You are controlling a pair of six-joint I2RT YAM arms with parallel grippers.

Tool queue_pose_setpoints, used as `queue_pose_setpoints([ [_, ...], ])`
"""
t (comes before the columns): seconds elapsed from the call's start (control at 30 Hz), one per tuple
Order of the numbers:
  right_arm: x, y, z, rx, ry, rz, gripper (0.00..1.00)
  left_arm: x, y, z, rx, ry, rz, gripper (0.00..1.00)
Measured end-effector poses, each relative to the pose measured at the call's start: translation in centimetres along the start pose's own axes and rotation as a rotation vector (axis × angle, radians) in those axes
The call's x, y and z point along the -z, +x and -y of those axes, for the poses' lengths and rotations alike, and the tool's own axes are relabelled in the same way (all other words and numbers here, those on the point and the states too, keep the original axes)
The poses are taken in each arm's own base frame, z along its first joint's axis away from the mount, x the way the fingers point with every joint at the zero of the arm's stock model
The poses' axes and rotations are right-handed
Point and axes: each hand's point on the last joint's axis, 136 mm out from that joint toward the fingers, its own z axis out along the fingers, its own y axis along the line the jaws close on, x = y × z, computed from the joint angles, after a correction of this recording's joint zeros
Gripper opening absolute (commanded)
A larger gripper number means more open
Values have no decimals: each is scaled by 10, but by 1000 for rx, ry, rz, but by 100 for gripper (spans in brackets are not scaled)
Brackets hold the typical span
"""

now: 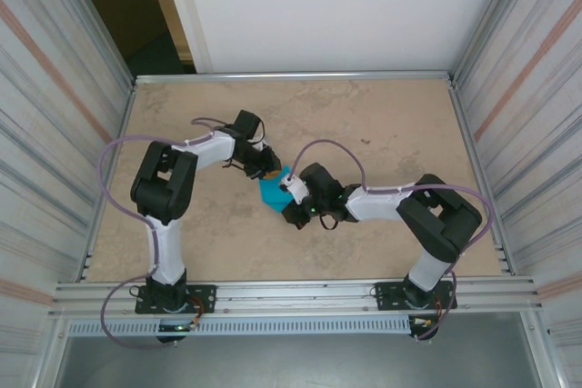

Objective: Fold a paper plane with a square sheet of paper (pick it up from the middle)
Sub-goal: Third fold the triangle at the center of the table.

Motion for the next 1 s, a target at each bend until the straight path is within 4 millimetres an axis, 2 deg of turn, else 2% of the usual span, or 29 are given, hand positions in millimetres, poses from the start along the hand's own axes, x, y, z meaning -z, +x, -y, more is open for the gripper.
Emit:
queue_pose_setpoints([
  [0.13, 2, -1, 8, -51, 4, 2, 2, -5, 7, -11, -1, -38, -32, 18],
  [0.37, 7, -8, 24, -124, 29, 17, 2, -7, 4, -10, -29, -50, -43, 15],
  [0.7, 8, -14, 28, -151, 48, 9, 2, -10, 2, -9, -64, -59, -64, 14],
  [1.0, 0, -11, 39, -173, 78, -25, 2, -11, 1, -7, -90, -56, -77, 14],
])
